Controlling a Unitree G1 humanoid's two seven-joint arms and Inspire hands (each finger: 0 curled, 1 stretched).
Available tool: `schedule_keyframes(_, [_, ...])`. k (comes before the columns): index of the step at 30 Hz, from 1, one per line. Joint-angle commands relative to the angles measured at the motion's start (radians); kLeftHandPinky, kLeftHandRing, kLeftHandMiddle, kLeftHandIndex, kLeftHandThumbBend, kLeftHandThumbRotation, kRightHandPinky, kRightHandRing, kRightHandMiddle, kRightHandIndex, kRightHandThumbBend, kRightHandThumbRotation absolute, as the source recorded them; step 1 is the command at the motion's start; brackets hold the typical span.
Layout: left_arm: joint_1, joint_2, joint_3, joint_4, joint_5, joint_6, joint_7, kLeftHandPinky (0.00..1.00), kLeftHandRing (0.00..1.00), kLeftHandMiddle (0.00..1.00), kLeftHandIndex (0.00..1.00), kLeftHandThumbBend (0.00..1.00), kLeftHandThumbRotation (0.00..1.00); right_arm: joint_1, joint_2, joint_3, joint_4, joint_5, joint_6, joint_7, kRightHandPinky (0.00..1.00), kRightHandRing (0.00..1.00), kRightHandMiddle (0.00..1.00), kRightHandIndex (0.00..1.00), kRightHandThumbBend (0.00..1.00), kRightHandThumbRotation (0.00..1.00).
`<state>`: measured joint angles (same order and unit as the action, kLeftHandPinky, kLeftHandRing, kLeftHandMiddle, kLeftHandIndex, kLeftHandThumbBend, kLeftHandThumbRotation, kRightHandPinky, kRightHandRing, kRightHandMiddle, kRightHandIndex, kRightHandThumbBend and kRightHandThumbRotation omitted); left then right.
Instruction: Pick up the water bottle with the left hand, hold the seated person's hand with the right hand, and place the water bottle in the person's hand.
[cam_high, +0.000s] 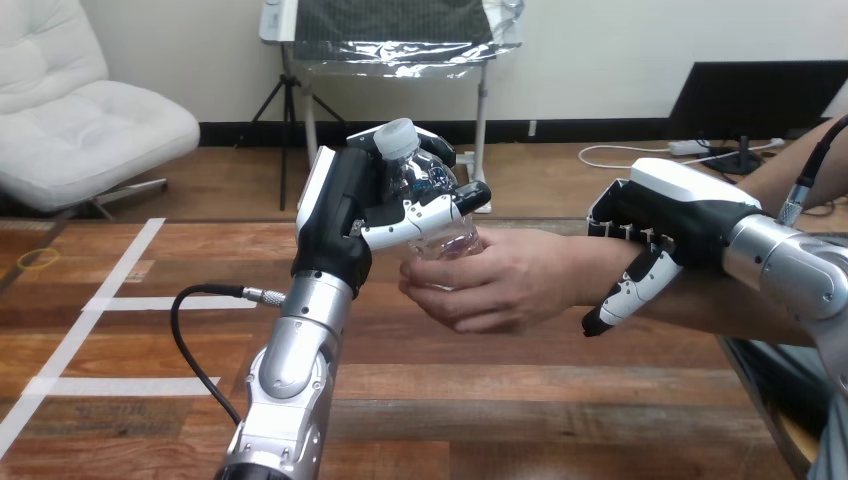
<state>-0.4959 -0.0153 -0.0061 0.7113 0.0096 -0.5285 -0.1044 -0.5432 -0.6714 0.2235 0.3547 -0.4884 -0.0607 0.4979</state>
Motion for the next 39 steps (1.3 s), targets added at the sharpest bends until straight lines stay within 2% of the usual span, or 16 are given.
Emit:
schedule_keyframes(1, [-0.126,-0.052,-0.02,0.038,0.01,-0.042,0.011,0.32,0.37,0.4,0.42,0.68,0.0,-0.088,0.017,-0.015,-0.036,0.002,0.034,-0.007,0.2,0.26,0.34,0.34,0.97,0.12])
schedule_keyframes(11, [-0.16,-0.074,-0.027,0.095,0.017,-0.057,0.03,0.33,0.37,0.41,0.42,0.7,0.0,-0.084,0.02,-0.014,-0.058,0.005,0.048,-0.004,0.2,0.26,0.33,0.34,0.97,0.11])
schedule_keyframes(25, [-0.173,-0.099,-0.029,0.132,0.004,-0.077,0.011,0.32,0.37,0.41,0.43,0.7,0.0,-0.07,0.014,-0.02,-0.067,0.012,0.048,-0.008,0.2,0.27,0.34,0.35,0.97,0.12])
schedule_keyframes(32, [-0.162,-0.096,-0.033,0.123,0.011,-0.08,0.008,0.32,0.37,0.41,0.43,0.7,0.0,-0.065,0.011,-0.023,-0.065,0.018,0.045,-0.006,0.21,0.27,0.34,0.35,0.97,0.11])
schedule_keyframes(36, [-0.151,-0.086,-0.038,0.109,0.014,-0.064,-0.005,0.34,0.4,0.44,0.46,0.71,0.0,-0.06,0.004,-0.025,-0.061,0.024,0.035,-0.004,0.21,0.27,0.35,0.35,0.97,0.11])
schedule_keyframes(39, [-0.143,-0.075,-0.045,0.092,0.022,-0.041,-0.014,0.38,0.46,0.5,0.51,0.71,0.02,-0.058,-0.002,-0.024,-0.058,0.029,0.031,0.008,0.22,0.28,0.35,0.35,0.97,0.12])
